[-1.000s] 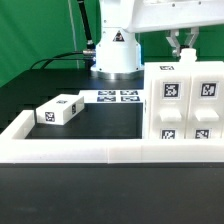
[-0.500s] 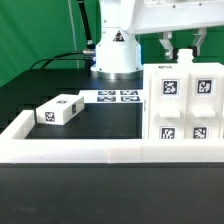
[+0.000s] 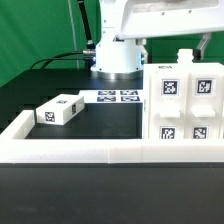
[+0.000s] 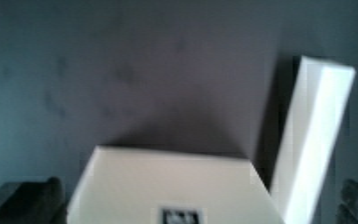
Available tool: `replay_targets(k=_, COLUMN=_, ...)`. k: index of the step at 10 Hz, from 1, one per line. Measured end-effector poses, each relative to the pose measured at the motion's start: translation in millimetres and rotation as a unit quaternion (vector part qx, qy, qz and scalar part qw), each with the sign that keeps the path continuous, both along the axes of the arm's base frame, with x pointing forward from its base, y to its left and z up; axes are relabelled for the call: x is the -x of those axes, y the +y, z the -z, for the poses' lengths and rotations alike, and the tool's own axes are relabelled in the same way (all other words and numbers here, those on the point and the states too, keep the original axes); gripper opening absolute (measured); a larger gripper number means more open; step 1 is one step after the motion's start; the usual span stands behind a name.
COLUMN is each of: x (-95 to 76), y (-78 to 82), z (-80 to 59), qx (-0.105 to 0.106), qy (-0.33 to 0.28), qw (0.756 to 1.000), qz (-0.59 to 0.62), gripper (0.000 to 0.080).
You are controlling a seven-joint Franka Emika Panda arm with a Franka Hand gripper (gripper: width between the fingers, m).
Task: Assemble cabinet
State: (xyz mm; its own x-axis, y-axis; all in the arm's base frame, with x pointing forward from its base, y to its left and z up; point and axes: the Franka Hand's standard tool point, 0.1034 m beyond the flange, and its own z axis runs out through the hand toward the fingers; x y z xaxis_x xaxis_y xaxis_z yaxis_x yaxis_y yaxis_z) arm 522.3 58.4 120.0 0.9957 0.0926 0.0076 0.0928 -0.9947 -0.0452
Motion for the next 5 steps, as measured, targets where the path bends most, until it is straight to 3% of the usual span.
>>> replay_targets(k=1, x=13.6, y=-10.1, z=10.8, qx=0.006, qy=0.005, qw=1.000, qz=0.005, gripper=0.0784)
replay_targets(k=3, x=38.4, y=-63.9, z=30.5, qx=0.017, qy=0.001, qw=1.000, qz=-0.023, gripper=0.0798)
replay_targets(k=4, x=41.8, y=-90.0, z=34.6, qx=0.021, qy=-0.002, qw=0.999, qz=-0.043, gripper=0.0798)
replay_targets(k=5, x=42.1, y=-101.5, z=35.9, qx=0.022, qy=-0.002, qw=0.999, qz=-0.049, gripper=0.0797)
